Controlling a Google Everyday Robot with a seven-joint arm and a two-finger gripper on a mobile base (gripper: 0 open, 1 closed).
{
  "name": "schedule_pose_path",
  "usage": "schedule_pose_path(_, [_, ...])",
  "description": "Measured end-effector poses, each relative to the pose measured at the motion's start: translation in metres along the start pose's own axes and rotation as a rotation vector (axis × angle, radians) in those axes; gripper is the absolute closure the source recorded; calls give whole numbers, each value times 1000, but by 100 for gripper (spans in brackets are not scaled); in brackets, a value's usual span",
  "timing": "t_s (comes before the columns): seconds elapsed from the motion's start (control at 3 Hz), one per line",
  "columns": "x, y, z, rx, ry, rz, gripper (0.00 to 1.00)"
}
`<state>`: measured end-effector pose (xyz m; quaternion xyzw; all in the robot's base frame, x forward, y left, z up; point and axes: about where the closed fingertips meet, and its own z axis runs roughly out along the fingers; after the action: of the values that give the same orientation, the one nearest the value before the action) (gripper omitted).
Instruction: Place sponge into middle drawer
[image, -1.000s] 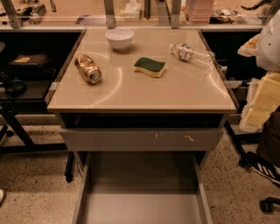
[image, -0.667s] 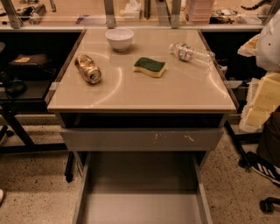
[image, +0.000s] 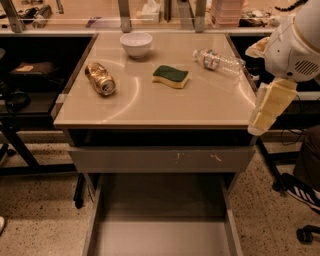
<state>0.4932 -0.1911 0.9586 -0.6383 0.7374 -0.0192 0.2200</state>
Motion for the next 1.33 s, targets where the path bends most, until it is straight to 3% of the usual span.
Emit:
schedule_pose_path(0.33, [0,0,0,0,0,0,0])
schedule_pose_path(0.67, [1,-15,20,9,-21,20,0])
schedule_pose_path(1.0, [-2,-42,48,32,-97,57,0])
schedule_pose_path(1.33, [-11,-81,83,52,-256,120,0])
